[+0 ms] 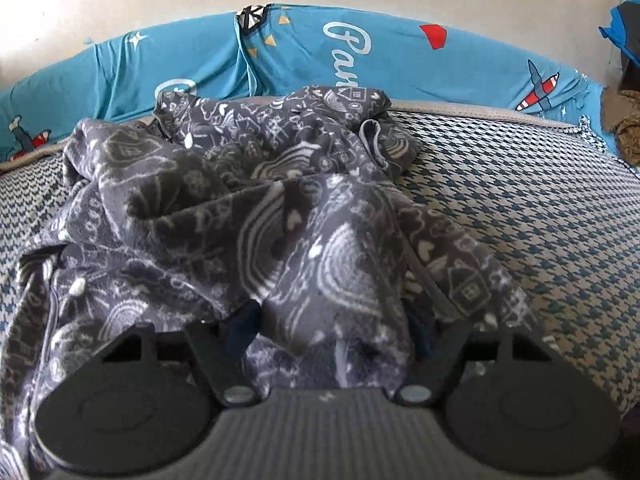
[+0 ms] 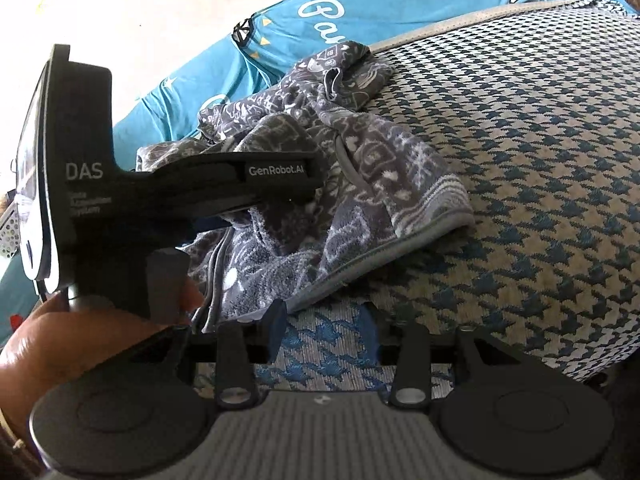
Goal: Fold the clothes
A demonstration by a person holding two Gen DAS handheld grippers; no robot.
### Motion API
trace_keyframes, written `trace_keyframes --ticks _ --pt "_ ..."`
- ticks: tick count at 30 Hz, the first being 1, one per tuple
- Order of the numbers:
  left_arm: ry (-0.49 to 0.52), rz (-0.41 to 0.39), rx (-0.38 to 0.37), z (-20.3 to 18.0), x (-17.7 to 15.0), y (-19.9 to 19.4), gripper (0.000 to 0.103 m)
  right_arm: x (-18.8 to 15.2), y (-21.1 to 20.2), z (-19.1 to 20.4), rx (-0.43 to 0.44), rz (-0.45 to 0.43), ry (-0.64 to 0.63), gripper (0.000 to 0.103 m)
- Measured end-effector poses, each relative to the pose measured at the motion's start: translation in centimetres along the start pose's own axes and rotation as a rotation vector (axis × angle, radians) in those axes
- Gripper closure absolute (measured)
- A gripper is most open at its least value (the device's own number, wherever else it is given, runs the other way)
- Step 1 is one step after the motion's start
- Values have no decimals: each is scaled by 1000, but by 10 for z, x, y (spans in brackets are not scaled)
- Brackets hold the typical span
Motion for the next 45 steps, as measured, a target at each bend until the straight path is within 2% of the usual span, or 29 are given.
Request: trace_keyframes --ticks 3,5,11,13,17,22,24,28,37,45 --pt "5 -3 -7 1 1 1 37 -1 0 0 1 0 2 64" --pt "-4 -6 -6 4 1 2 54 -1 -1 -1 4 -1 6 64" --pt "-101 0 -73 21 5 -6 76 0 0 -1 7 -8 11 64" --pt "-107 -7 -68 27 6 -9 82 0 0 -1 6 -10 11 64" --pt "-111 -39 -45 38 12 -19 83 0 1 -1 5 -16 11 64" --pt "-82 -127 56 59 28 -43 83 0 1 -1 4 -23 11 64" --pt "-99 -139 72 72 34 -51 83 1 1 -1 1 -27 9 64" --pt "-137 -166 156 113 40 -65 83 1 1 0 -5 -33 2 64" --pt "-216 -164 292 208 40 -67 83 3 4 7 -38 -54 -52 64" --pt "-294 -149 348 267 45 -58 83 3 11 17 -72 -76 -132 63"
Point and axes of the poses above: each gripper's, at about its wrist camera, not at the fingertips, and y roughly the way its jaws point, z to its left, x to its top, the point moved 9 cm from there along y, roughly the way its jaws point, and after that the axes turned 14 degrees about z, right-handed, at the moved point
